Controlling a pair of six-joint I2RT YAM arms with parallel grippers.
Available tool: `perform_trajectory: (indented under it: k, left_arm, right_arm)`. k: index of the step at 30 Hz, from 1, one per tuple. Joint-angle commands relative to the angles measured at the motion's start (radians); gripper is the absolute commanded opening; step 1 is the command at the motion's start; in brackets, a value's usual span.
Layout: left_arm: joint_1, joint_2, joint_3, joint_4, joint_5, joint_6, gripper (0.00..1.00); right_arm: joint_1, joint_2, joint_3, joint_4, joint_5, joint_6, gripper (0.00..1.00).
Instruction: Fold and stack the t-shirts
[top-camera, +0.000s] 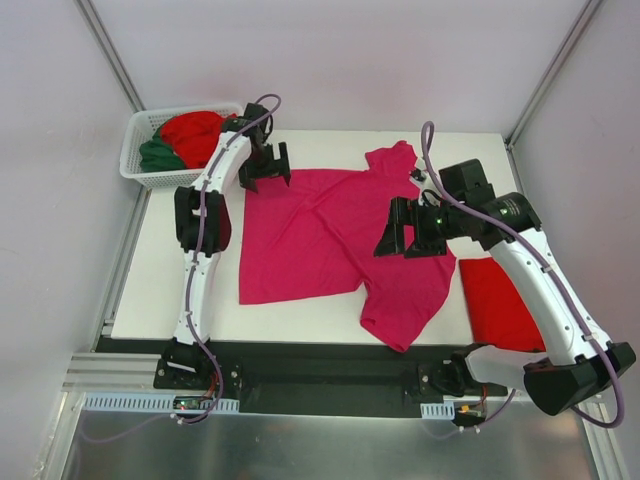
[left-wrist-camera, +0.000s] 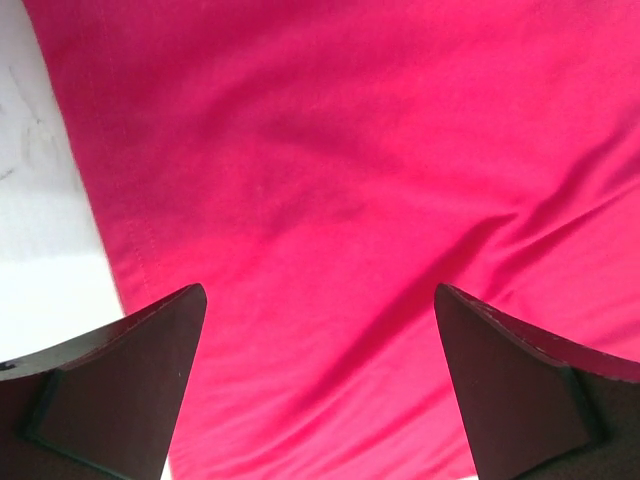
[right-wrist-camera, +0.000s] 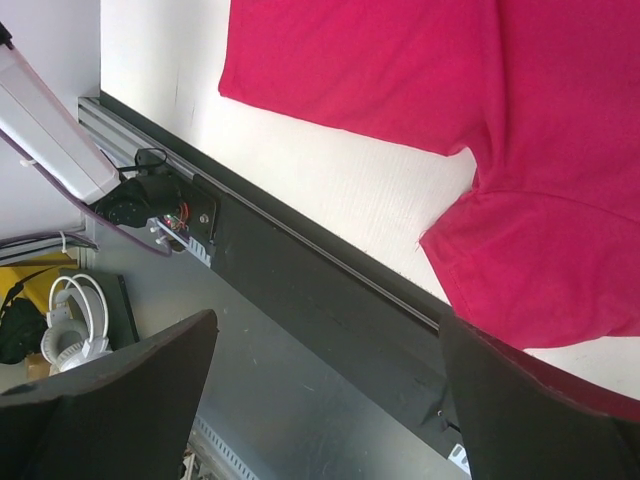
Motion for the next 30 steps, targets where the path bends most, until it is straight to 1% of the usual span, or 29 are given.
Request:
perform_trajectory:
  k: [1,3,8,13,15,20,30]
  left_arm:
    - [0.033,0.032,0.077,0.028,0.177,-0.075,0.99]
    - [0.044,0.042,0.077,0.051,0.234,-0.089,0.99]
    - [0.046,0.068,0.077,0.103,0.294,-0.107,0.99]
    - [0.015,0.076,0.074,0.107,0.256,-0.066,0.99]
    - [0.004,0.075,0.050,0.105,0.237,-0.057,0.99]
    - [-0.045,0.065,0.016,0.062,0.127,0.000,0.99]
    - [-0.045,0.098,0.017,0.042,0.115,0.006,0.99]
  right_arm:
    - [0.001,0.005,0.008,-0.036,0.007,-0.028,0.96]
    - [-0.002,0.013,0.014,-0.046,0.005,-0.035,0.96]
    - [-0.004,0.018,0.013,-0.055,0.008,-0.047,0.96]
    - [-0.005,0.022,0.002,-0.056,0.005,-0.048,0.96]
    - [-0.007,0.021,-0.004,-0.056,0.005,-0.048,0.96]
    - [-0.008,0.007,-0.032,-0.052,0.008,-0.041,0.96]
    - [-0.010,-0.033,-0.084,-0.046,0.016,-0.027,0.96]
